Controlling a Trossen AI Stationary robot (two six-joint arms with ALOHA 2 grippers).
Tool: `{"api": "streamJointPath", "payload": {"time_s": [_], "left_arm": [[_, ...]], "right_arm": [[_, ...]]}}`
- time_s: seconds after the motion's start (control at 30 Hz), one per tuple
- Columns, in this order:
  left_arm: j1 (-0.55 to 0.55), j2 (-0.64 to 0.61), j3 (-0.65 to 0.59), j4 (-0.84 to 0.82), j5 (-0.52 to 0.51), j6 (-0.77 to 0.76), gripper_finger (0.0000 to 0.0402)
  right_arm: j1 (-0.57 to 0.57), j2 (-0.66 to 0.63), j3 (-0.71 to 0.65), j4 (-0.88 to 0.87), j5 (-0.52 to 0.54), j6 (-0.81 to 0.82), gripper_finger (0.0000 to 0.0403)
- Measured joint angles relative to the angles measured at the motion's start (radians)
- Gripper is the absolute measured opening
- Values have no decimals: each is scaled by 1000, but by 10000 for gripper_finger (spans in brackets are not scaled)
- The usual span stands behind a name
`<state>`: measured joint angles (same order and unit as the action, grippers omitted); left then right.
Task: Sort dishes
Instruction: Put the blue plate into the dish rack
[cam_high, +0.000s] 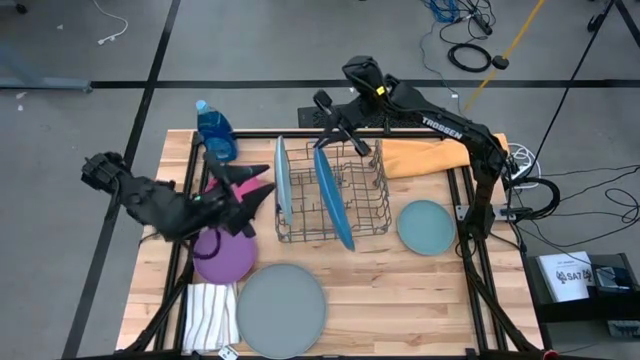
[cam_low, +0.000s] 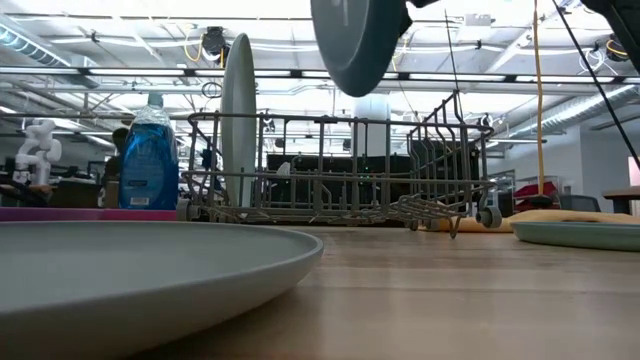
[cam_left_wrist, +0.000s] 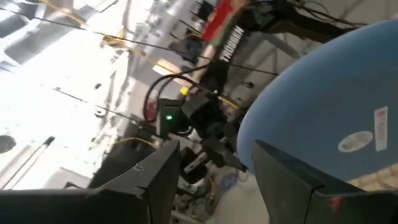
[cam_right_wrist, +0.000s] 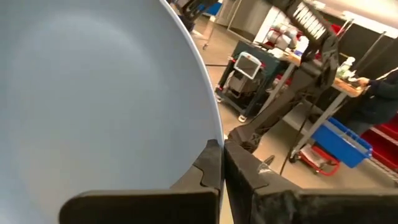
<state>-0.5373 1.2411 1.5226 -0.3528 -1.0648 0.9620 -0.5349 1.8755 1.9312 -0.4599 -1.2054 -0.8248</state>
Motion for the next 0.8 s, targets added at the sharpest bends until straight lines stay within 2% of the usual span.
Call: {"api": "streamJointPath", "payload": {"time_s": [0.07,0.17,0.27,0.37,0.53,0.8], "left_arm": [[41,44,92,-167,60,-132,201],[105,106,214,-415,219,-333,199],[165,166,305,-571,326,-423,188],[219,221,371,-660,347,-425,177],[302,278,449,-720,464,-416,173],[327,303,473,-707,496,-236,173]], "right_arm": [[6,0,0,-22,-1,-25,0],[7,-3,0,-33,0,-36,0],[4,-17,-1,-34,2,-36,0],[4,-21,0,-38,2,-34,0],[10,-21,-1,-40,9,-34,0],[20,-21,0,-68,31,-34,0]]}}
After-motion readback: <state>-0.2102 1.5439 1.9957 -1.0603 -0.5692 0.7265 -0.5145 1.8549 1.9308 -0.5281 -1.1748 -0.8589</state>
